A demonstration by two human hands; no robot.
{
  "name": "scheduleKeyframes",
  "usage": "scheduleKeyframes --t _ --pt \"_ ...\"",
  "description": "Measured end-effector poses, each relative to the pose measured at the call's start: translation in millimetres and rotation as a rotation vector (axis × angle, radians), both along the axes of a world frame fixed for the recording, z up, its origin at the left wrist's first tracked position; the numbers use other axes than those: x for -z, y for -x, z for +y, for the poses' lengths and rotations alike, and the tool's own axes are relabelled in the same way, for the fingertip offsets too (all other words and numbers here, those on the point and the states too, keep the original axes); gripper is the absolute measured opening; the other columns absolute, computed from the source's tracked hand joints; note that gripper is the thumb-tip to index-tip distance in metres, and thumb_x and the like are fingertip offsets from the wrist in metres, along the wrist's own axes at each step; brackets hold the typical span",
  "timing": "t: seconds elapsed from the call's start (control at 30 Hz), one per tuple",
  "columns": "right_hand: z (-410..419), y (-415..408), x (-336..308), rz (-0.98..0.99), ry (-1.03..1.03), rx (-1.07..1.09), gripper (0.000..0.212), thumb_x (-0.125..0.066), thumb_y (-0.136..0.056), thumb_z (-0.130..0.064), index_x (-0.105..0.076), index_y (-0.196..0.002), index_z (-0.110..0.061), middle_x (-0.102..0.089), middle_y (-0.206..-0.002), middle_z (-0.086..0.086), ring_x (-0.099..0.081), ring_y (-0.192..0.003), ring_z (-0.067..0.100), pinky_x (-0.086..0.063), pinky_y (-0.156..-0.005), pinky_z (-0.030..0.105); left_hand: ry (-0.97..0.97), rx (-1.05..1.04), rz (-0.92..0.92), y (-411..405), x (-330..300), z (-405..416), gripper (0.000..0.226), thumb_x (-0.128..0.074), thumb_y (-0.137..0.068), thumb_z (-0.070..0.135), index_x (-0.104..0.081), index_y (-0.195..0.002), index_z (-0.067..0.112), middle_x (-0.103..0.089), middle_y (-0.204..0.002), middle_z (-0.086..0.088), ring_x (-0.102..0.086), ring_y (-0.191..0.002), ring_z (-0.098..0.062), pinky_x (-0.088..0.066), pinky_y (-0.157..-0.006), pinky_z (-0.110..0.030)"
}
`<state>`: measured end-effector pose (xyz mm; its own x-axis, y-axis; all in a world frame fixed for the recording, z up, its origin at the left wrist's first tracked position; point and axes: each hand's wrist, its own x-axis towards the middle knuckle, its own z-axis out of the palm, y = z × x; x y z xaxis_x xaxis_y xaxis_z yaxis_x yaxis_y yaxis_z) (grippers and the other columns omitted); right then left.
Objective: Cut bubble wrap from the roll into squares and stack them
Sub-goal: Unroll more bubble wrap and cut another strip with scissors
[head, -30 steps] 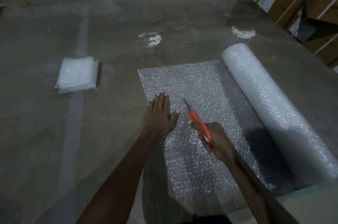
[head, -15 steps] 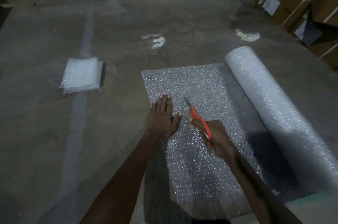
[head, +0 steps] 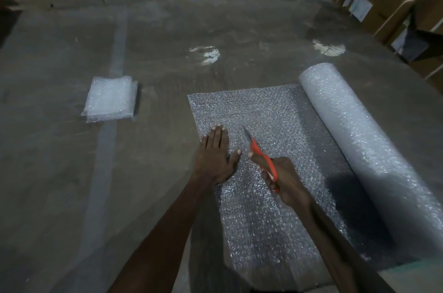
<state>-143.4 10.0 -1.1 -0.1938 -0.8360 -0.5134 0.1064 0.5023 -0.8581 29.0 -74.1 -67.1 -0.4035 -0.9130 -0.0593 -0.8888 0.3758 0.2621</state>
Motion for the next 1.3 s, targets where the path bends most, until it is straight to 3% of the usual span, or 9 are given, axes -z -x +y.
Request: scheduleKeyframes --t 0.17,0.43,0.67,0.8,0.97,1.07,1.2,1.3 --pt "-4.0 1.7 0.9 0.024 -0.017 -0.024 0.043 -0.085 -0.079 -0.034 -0.068 -0.073 0.005 -0.054 -0.05 0.006 -0.039 -0.033 0.012 -0.031 -0.036 0.02 -0.001 0.003 -0.006 -1.1 0.1 -0.5 0.079 -0.014 -0.101 0.059 0.0 -0.159 0.006 0.007 -0.167 -0.013 0.009 -0.154 -0.025 0.003 -0.125 -0.043" --pt "-3.8 1.0 1.5 0.004 0.002 -0.025 0.04 -0.084 -0.081 -0.031 -0.062 -0.06 -0.005 -0.05 -0.044 0.003 -0.036 -0.03 0.011 -0.029 -0.035 0.019 -0.008 0.003 0.001 -0.7 -3.5 1.2 0.078 -0.015 -0.102 0.058 0.0 -0.159 0.006 0.007 -0.167 -0.012 0.009 -0.154 -0.026 0.005 -0.124 -0.042" --pt "-21.6 -1.9 -0.2 0.043 -0.019 -0.008 0.052 -0.085 -0.08 -0.037 -0.07 -0.089 0.012 -0.056 -0.053 0.007 -0.04 -0.034 0.011 -0.031 -0.035 0.019 -0.01 -0.001 0.006 -0.1 -5.7 2.4 0.083 -0.006 -0.097 0.061 -0.002 -0.159 0.006 0.005 -0.167 -0.013 0.008 -0.154 -0.025 0.006 -0.123 -0.041" --pt "-21.0 -0.9 0.0 0.039 -0.005 -0.022 0.036 -0.085 -0.081 -0.029 -0.069 -0.075 0.002 -0.053 -0.049 0.006 -0.039 -0.032 0.01 -0.03 -0.034 0.019 -0.015 0.005 0.001 -1.0 -4.5 1.9 0.082 -0.008 -0.097 0.06 -0.001 -0.159 0.006 0.007 -0.167 -0.013 0.009 -0.154 -0.026 0.007 -0.123 -0.041" --pt "-21.0 -1.1 2.2 0.027 0.005 -0.026 0.035 -0.084 -0.082 -0.029 -0.068 -0.07 0.0 -0.052 -0.048 0.006 -0.039 -0.032 0.01 -0.03 -0.034 0.019 -0.001 0.007 0.011 -1.2 -2.7 2.0 0.082 -0.01 -0.098 0.06 -0.004 -0.159 0.005 0.004 -0.167 -0.013 0.007 -0.154 -0.026 0.004 -0.124 -0.043" --pt "-27.5 -1.6 2.9 0.046 -0.012 -0.02 0.044 -0.084 -0.081 -0.036 -0.071 -0.079 0.005 -0.056 -0.051 0.007 -0.041 -0.034 0.012 -0.031 -0.036 0.02 0.004 0.002 0.021 -1.5 -2.2 2.3 0.081 -0.011 -0.099 0.06 -0.005 -0.159 0.005 0.003 -0.167 -0.013 0.006 -0.154 -0.026 0.002 -0.124 -0.043" --pt "-37.0 -2.3 0.9 0.049 -0.003 -0.035 0.037 -0.084 -0.08 -0.039 -0.069 -0.066 -0.008 -0.056 -0.049 0.004 -0.042 -0.034 0.012 -0.031 -0.036 0.019 0.006 0.0 0.031 -1.3 -2.0 3.4 0.078 -0.018 -0.103 0.058 -0.005 -0.159 0.006 0.004 -0.167 -0.013 0.006 -0.154 -0.025 0.003 -0.124 -0.042" --pt "-38.3 -2.7 0.5 0.047 0.02 -0.048 0.036 -0.085 -0.08 -0.037 -0.07 -0.07 -0.005 -0.056 -0.051 0.005 -0.043 -0.035 0.012 -0.032 -0.036 0.02 -0.005 0.001 0.039 -1.7 -2.6 3.1 0.078 -0.017 -0.103 0.058 -0.004 -0.159 0.006 0.005 -0.167 -0.012 0.007 -0.154 -0.025 0.003 -0.124 -0.042"
